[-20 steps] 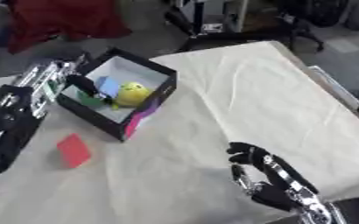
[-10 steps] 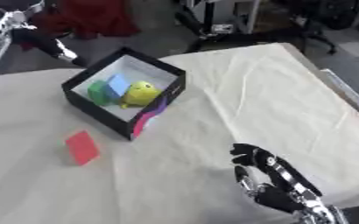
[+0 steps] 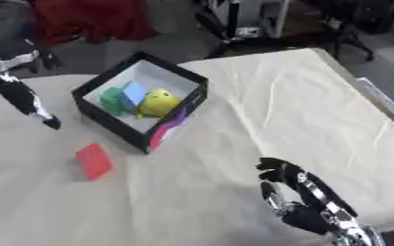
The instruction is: Pick up objects on the table and place them in the box.
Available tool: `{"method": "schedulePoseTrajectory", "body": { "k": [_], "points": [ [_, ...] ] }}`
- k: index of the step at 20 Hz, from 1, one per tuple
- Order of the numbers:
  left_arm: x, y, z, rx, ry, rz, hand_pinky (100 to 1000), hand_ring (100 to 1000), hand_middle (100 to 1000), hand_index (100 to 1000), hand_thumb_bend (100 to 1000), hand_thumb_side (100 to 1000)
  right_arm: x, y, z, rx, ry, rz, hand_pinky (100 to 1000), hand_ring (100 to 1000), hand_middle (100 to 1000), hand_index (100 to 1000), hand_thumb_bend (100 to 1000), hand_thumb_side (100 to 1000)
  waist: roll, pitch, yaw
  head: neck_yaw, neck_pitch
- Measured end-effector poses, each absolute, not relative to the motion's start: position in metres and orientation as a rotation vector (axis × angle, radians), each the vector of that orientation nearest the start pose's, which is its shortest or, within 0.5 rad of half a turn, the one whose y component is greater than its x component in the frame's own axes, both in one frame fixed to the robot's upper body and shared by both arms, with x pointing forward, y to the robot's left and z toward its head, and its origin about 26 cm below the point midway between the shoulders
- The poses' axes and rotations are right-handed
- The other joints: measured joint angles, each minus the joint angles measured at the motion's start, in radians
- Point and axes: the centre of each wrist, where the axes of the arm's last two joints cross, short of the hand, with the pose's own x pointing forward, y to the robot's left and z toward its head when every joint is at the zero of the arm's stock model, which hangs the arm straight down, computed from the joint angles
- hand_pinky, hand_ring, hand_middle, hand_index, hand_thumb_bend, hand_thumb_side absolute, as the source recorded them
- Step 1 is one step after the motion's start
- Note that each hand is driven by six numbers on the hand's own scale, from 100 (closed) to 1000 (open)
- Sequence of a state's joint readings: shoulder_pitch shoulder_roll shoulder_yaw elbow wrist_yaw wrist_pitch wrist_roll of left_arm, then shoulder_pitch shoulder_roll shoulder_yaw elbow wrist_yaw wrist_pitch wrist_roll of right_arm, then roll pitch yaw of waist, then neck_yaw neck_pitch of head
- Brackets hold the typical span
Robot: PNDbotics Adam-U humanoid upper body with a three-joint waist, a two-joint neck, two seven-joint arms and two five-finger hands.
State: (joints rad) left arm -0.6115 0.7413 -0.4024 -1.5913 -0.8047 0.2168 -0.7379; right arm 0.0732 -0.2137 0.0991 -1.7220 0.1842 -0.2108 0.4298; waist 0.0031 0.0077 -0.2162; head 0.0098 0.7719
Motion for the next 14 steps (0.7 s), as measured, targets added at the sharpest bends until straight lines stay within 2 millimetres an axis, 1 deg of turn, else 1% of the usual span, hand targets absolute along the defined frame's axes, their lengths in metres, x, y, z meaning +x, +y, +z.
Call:
{"method": "schedulePoseTrajectory", "body": {
  "k": [3,8,11,14],
  "points": [
    [0.361,0.269,0.183,0.752,-0.916,-1.687,724,670,714,855,954,346,0.256,-0.267,0.016,0.094,-1.700,0.797,858,793,801,908,100,451,0.000,0.000,-0.005,-0.008,0.000],
    [0.356,0.266,0.180,0.613,-0.865,-1.649,728,678,725,855,950,343,0.256,-0.267,0.016,0.095,-1.700,0.798,858,793,801,907,100,451,0.000,0.000,-0.009,-0.018,0.000],
    [0.356,0.265,0.179,0.564,-0.868,-1.611,725,676,725,855,949,339,0.256,-0.267,0.016,0.095,-1.700,0.798,858,793,801,907,100,451,0.000,0.000,-0.010,-0.023,0.000],
    [0.356,0.264,0.174,0.528,-0.881,-1.565,726,678,729,855,936,334,0.256,-0.267,0.016,0.095,-1.700,0.798,858,793,801,907,100,452,0.000,0.000,-0.012,-0.029,0.000]
  ]
}}
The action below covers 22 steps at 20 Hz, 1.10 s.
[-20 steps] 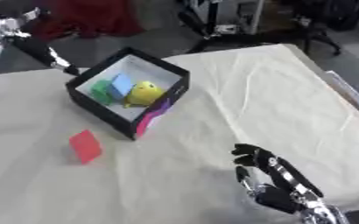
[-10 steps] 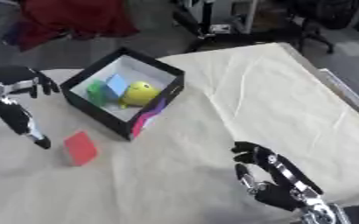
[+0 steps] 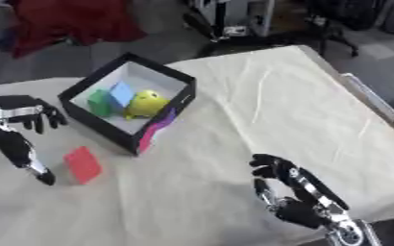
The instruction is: Pick up objects on the table and place them in the box.
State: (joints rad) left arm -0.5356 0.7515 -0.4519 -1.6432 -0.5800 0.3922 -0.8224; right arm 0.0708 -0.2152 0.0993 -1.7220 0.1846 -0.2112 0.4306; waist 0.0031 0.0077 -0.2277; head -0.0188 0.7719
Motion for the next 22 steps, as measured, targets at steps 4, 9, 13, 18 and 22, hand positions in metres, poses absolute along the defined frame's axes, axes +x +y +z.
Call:
{"method": "schedulePoseTrajectory", "body": {
  "k": [4,9,13,18,22],
  "points": [
    [0.357,0.257,0.161,0.470,-0.886,-1.517,720,674,727,851,904,327,0.256,-0.267,0.016,0.095,-1.700,0.798,858,793,801,908,100,452,0.000,0.000,-0.004,-0.003,0.000],
    [0.357,0.248,0.146,0.464,-0.874,-1.472,710,666,724,845,870,332,0.256,-0.267,0.016,0.095,-1.701,0.799,858,793,801,907,100,452,0.000,0.000,-0.006,-0.008,0.000],
    [0.357,0.244,0.136,0.514,-0.854,-1.454,705,662,722,839,850,341,0.256,-0.267,0.016,0.095,-1.701,0.799,858,793,801,908,100,452,0.000,0.000,-0.007,-0.010,0.000],
    [0.359,0.243,0.125,0.573,-0.822,-1.457,692,652,718,832,818,343,0.256,-0.267,0.016,0.096,-1.701,0.800,858,793,801,907,100,452,0.000,0.000,-0.007,-0.012,0.000],
    [0.359,0.241,0.116,0.606,-0.793,-1.467,681,643,713,824,777,345,0.256,-0.267,0.016,0.096,-1.701,0.800,858,793,801,907,100,452,0.000,0.000,-0.007,-0.014,0.000]
  ]
}}
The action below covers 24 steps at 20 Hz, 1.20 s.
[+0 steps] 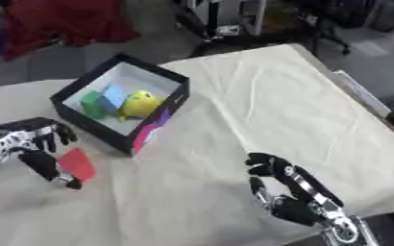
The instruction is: Pick up objects on the table and place them in the box.
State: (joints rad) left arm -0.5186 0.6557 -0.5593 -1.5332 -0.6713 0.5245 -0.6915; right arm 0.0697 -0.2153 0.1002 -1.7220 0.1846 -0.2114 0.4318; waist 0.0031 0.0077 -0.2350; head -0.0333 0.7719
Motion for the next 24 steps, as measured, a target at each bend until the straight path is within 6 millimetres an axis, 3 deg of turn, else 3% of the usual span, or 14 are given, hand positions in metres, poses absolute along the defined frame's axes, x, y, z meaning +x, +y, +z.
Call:
{"method": "schedulePoseTrajectory", "body": {
  "k": [5,7,8,10,14,17,24],
  "points": [
    [0.360,0.240,0.107,0.640,-0.761,-1.486,650,608,669,797,669,312,0.256,-0.266,0.016,0.099,-1.700,0.801,858,793,801,907,100,451,0.000,0.000,0.000,-0.002,0.000],
    [0.361,0.239,0.103,0.647,-0.753,-1.488,595,545,591,748,561,282,0.256,-0.266,0.016,0.100,-1.700,0.802,858,793,801,907,100,452,0.000,0.000,0.001,-0.004,0.000],
    [0.361,0.240,0.102,0.654,-0.752,-1.488,542,489,523,696,416,274,0.256,-0.265,0.016,0.100,-1.700,0.803,858,793,801,907,100,451,0.000,0.000,0.001,-0.004,0.000],
    [0.362,0.239,0.102,0.678,-0.762,-1.481,484,430,457,629,332,268,0.256,-0.265,0.016,0.101,-1.700,0.803,858,793,801,908,100,451,0.000,0.000,0.001,-0.004,0.000],
    [0.362,0.239,0.111,0.742,-0.815,-1.451,421,358,367,544,311,281,0.256,-0.265,0.016,0.101,-1.700,0.802,858,793,801,908,100,449,0.000,0.000,0.003,-0.005,0.000],
    [0.364,0.238,0.138,0.807,-0.887,-1.434,423,359,369,548,335,312,0.256,-0.265,0.016,0.100,-1.700,0.802,858,793,801,908,100,448,0.000,0.000,0.004,-0.005,0.000],
    [0.366,0.233,0.238,1.067,-1.090,-1.411,515,435,442,614,421,414,0.255,-0.266,0.015,0.101,-1.697,0.801,858,792,801,908,100,450,0.000,0.000,0.000,-0.004,0.000]
  ]
}}
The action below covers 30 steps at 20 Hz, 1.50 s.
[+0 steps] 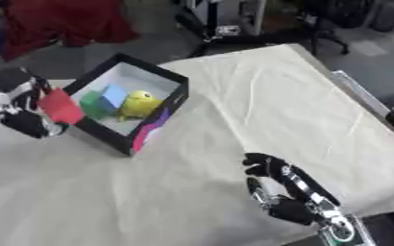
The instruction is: Pick up objects on the table and place them in the box.
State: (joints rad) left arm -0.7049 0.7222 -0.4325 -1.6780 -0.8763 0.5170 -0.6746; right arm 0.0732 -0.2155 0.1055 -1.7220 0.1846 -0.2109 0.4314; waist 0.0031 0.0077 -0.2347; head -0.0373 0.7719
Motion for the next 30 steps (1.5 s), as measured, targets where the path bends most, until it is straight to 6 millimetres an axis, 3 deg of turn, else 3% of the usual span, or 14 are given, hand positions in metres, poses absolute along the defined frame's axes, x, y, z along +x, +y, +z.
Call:
{"method": "schedulePoseTrajectory", "body": {
  "k": [4,6,10,14,17,20,23,27,30],
  "points": [
    [0.378,0.219,0.263,1.131,-1.112,-1.431,533,453,461,638,480,422,0.253,-0.265,0.013,0.105,-1.689,0.801,858,793,801,908,100,450,0.000,-0.001,-0.014,0.006,0.000],
    [0.387,0.208,0.271,1.144,-1.124,-1.421,548,463,473,655,569,438,0.253,-0.265,0.013,0.109,-1.688,0.804,858,792,801,908,100,450,0.000,-0.001,-0.023,0.012,0.000],
    [0.406,0.189,0.273,1.147,-1.139,-1.362,589,497,506,689,656,464,0.256,-0.261,0.014,0.124,-1.693,0.819,858,793,801,908,100,454,0.000,-0.001,-0.051,0.027,0.000],
    [0.424,0.169,0.249,1.130,-1.105,-1.298,639,556,555,724,724,488,0.257,-0.258,0.015,0.145,-1.696,0.835,858,792,801,908,100,450,-0.001,-0.001,-0.062,0.034,0.000],
    [0.435,0.155,0.223,1.119,-1.062,-1.235,702,660,669,787,912,521,0.257,-0.258,0.015,0.148,-1.696,0.836,858,793,801,908,100,451,-0.001,-0.001,-0.061,0.028,0.000],
    [0.444,0.139,0.200,1.117,-1.022,-1.172,709,680,709,804,972,550,0.257,-0.258,0.015,0.149,-1.695,0.832,858,792,801,907,100,454,-0.001,-0.001,-0.048,0.014,0.000],
    [0.452,0.128,0.189,1.145,-0.993,-1.123,695,664,702,803,985,563,0.257,-0.259,0.015,0.143,-1.694,0.825,857,792,801,907,100,454,-0.001,-0.001,-0.033,0.001,0.000],
    [0.454,0.143,0.199,1.215,-1.059,-1.069,672,628,674,798,992,595,0.256,-0.262,0.014,0.129,-1.693,0.808,857,792,801,907,100,458,-0.001,-0.001,-0.014,-0.001,0.000],
    [0.444,0.187,0.211,1.228,-1.172,-0.976,659,614,661,796,995,613,0.256,-0.263,0.013,0.116,-1.692,0.796,857,792,801,907,100,459,-0.001,-0.001,0.001,0.000,0.000]
  ]
}}
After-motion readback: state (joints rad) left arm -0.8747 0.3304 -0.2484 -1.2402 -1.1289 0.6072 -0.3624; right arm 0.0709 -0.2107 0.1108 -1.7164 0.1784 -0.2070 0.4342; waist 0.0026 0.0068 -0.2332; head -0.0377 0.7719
